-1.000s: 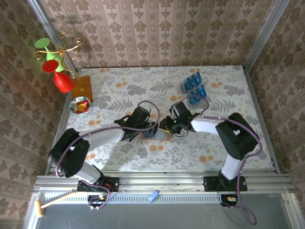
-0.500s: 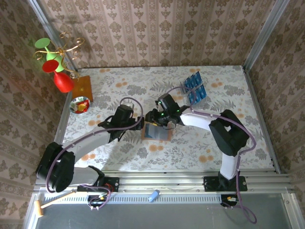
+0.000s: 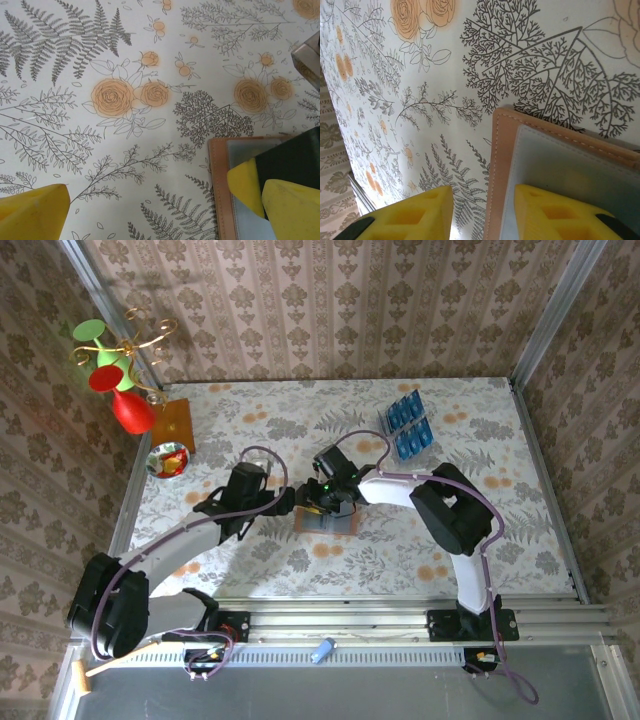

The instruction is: Put the credit cards into the card holder

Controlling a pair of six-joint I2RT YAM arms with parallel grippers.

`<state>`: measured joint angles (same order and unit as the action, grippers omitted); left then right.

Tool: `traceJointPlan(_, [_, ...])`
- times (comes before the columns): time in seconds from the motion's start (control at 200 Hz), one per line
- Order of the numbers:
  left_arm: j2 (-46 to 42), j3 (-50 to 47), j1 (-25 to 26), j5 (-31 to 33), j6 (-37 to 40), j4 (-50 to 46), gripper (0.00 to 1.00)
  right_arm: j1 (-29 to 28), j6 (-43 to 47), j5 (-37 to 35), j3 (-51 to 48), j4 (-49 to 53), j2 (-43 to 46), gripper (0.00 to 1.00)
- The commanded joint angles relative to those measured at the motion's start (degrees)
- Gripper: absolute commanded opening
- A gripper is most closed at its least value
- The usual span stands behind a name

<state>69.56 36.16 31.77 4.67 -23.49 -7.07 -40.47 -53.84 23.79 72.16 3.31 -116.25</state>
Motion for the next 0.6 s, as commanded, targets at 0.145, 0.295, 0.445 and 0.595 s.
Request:
traceJointPlan(0.145, [0.7,-1.1,-0.6,-2.2,0.6,0.0,1.0,-0.1,3.7,-1.7,2.5,6.5,4.6,0.39])
traceJointPlan(0.295, [3.0,-0.5,-0.5,-2.8,0.4,0.6,1.0,0.0,7.4,-4.5,1.9,11.3,8.9,0.4])
traceJointPlan(0.445, [5.7,0.6,-0.2,-3.2,0.6,1.1,1.0,0.0,10.3,-9.4,-1.1,14.9,11.3,0.35])
traceJointPlan(0.595, [7.9,1.7,0.9,-2.5,0.6,1.5,1.0,-0.2,12.7,-13.5,-4.0,16.4,12.1,0.2])
